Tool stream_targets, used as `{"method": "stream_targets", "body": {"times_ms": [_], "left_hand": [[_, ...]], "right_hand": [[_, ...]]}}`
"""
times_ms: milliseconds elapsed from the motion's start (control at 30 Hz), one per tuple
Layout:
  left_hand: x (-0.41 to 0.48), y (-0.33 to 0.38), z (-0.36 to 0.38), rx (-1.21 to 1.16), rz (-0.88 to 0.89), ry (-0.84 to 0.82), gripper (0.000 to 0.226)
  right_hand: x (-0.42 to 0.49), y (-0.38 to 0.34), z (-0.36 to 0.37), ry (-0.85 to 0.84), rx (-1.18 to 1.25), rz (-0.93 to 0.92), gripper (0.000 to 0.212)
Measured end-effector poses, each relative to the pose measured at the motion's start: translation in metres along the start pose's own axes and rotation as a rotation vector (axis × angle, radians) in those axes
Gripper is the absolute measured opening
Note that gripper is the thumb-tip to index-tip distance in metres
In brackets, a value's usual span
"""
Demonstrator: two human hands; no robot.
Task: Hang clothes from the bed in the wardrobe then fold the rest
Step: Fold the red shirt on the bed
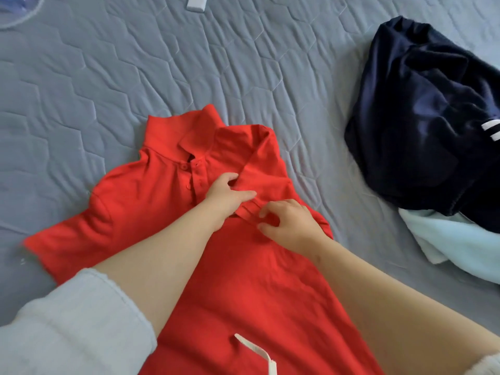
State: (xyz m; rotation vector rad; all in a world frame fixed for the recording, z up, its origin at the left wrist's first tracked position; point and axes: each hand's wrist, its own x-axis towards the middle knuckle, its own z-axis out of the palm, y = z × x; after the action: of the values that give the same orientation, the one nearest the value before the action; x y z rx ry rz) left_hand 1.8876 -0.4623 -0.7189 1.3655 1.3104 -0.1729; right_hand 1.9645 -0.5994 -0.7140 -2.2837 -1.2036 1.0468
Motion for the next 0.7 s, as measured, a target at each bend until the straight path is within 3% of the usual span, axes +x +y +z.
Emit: {"method": "stream_targets", "body": {"times_ms": [100, 167, 267, 333, 433, 533, 633, 700], "left_hand": [[0.009, 0.000, -0.002, 0.101, 0.205, 0.201, 0.037], [0.014, 0.001, -0.003, 0.097, 0.262, 0.235, 0.036], [0.009, -0.015, -0.007, 0.184, 0.229, 0.208, 0.038], [-0.004, -0.031, -0.016, 0.168, 0.209, 0.196, 0.034], [-0.030, -0.059, -0.039, 0.013, 0.187, 0.262, 0.021], [-0.054, -0.096, -0.070, -0.141, 0.034, 0.446, 0.019], [-0.068, -0.136, -0.103, -0.424, -0.337, 0.568, 0.010], [-0.074, -0.156, -0.123, -0.675, -0.605, 0.492, 0.038]], "right_hand": [[0.002, 0.002, 0.004, 0.048, -0.065, 0.048, 0.039], [0.004, 0.003, 0.006, 0.030, -0.114, 0.136, 0.050], [0.006, -0.005, 0.016, -0.012, -0.210, 0.261, 0.056], [0.003, -0.022, 0.025, 0.072, -0.233, 0.297, 0.054], [-0.003, -0.059, 0.045, 0.162, -0.209, 0.228, 0.047], [-0.004, -0.097, 0.071, 0.069, -0.090, 0.208, 0.043], [-0.003, -0.125, 0.097, -0.046, -0.004, 0.240, 0.043], [-0.003, -0.138, 0.113, -0.063, 0.035, 0.286, 0.042]]}}
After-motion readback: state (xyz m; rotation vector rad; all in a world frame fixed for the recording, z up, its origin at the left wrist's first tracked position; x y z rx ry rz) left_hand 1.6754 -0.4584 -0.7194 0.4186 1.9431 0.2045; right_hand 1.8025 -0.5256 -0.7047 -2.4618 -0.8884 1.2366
